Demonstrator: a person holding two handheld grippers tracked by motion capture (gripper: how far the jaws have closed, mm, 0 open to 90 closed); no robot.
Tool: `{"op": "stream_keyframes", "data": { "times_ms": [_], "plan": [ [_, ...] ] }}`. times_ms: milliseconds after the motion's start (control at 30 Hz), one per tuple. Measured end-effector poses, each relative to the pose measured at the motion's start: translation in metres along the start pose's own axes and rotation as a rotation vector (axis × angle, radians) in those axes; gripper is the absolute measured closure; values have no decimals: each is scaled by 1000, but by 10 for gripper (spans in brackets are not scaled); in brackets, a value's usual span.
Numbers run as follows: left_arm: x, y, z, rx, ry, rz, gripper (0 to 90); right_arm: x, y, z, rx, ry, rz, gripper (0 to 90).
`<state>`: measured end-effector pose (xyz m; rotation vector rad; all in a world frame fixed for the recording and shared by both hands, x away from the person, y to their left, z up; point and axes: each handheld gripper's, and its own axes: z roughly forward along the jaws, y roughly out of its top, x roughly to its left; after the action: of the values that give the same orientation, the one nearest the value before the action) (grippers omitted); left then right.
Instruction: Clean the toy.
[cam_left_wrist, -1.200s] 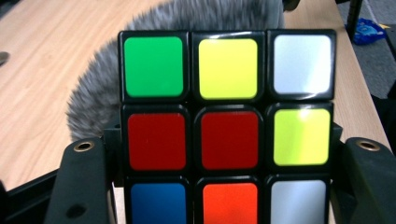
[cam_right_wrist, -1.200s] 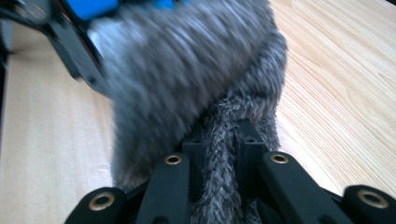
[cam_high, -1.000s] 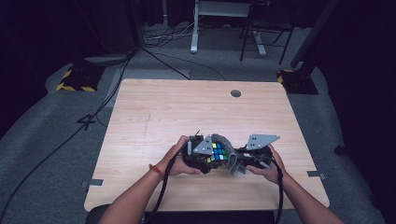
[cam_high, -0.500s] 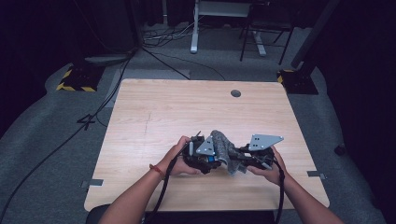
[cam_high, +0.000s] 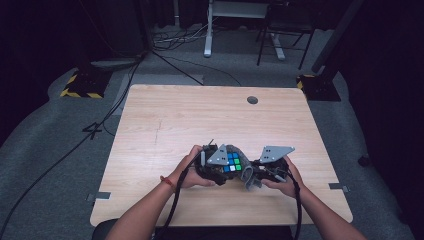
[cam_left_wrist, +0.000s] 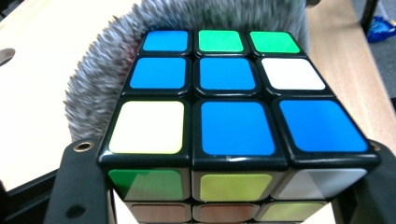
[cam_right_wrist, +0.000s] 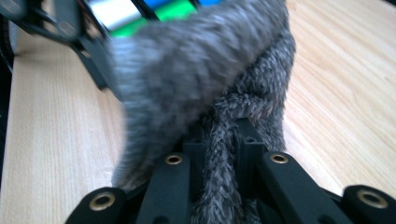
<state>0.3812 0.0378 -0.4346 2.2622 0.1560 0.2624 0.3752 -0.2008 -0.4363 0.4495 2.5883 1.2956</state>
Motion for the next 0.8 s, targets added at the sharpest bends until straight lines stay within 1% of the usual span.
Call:
{"op": "stream_keyframes", "data": {
  "times_ms": [67,133,167,233,333,400,467,567,600,633,667,733,800],
  "plan": [
    [0,-1,3,9,0,-7,330,1,1,-1,-3,-1,1,791],
    [0,-1,4,25,4,5,329,3,1,-4,-12,-10,-7,791],
    [0,-1,4,31,12,13,329,3,1,-6,-21,-10,-5,791],
    [0,-1,4,27,10,3,329,2,3,-11,-45,-11,2,791],
    [0,-2,5,48,16,10,328,2,3,-13,-51,-13,-3,791],
    [1,-2,6,48,10,12,328,2,4,-14,-52,-12,-6,792],
    [1,-2,4,38,10,3,332,2,4,-14,-59,-10,-2,791],
    [0,-1,3,30,14,3,333,1,4,-14,-60,-9,5,791],
    [0,-1,2,22,13,5,334,1,4,-14,-48,-9,4,791],
    [0,0,1,19,13,14,334,1,4,-14,-48,-9,4,791],
    [-1,1,0,9,14,13,335,0,2,-12,-34,-10,7,791],
    [-1,1,0,3,11,6,335,-1,1,-10,-24,-11,8,791],
    [-1,2,-1,-5,7,11,335,-2,-1,-5,5,-13,6,791]
  ]
}}
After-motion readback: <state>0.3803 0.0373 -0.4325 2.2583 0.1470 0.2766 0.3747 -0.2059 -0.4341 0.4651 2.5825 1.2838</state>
